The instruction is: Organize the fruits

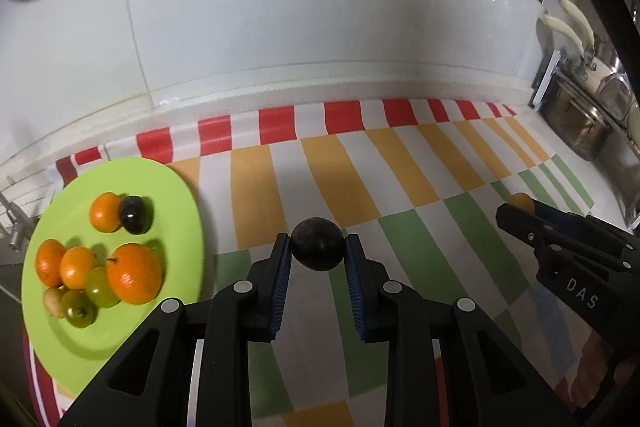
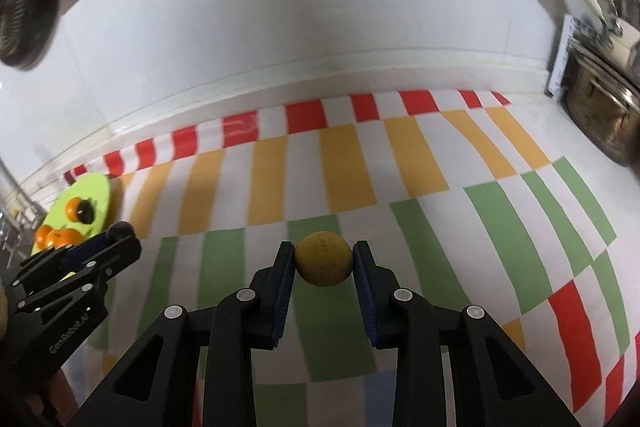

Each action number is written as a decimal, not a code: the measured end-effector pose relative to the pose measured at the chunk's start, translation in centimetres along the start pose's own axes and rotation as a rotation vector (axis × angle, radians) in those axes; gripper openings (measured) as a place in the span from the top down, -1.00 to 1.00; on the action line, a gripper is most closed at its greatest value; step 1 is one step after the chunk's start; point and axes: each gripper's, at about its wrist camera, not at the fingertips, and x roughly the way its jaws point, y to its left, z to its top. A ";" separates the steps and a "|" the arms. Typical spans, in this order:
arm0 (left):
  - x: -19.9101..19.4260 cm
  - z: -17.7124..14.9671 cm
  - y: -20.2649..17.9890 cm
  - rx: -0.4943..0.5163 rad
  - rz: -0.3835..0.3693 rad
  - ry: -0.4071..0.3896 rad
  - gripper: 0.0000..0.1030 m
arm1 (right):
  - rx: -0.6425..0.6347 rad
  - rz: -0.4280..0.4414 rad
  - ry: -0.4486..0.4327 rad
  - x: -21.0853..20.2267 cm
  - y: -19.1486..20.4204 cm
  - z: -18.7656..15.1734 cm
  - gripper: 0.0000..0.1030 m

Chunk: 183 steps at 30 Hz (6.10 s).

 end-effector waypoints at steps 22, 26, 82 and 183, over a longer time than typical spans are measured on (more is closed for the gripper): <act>-8.4 -1.7 3.2 -0.080 0.084 -0.104 0.48 | -0.205 0.152 -0.112 -6.3 6.6 0.1 0.40; -9.8 -2.6 4.2 -0.098 0.110 -0.113 0.48 | -0.237 0.189 -0.119 -7.0 7.9 0.1 0.40; -6.9 -1.3 16.4 -0.007 0.267 -0.162 0.48 | -0.499 0.522 -0.090 0.0 23.7 2.3 0.40; -27.6 -9.9 -2.7 -0.007 0.268 -0.350 -1.00 | -0.154 0.093 -0.339 -24.8 1.8 -8.3 -0.68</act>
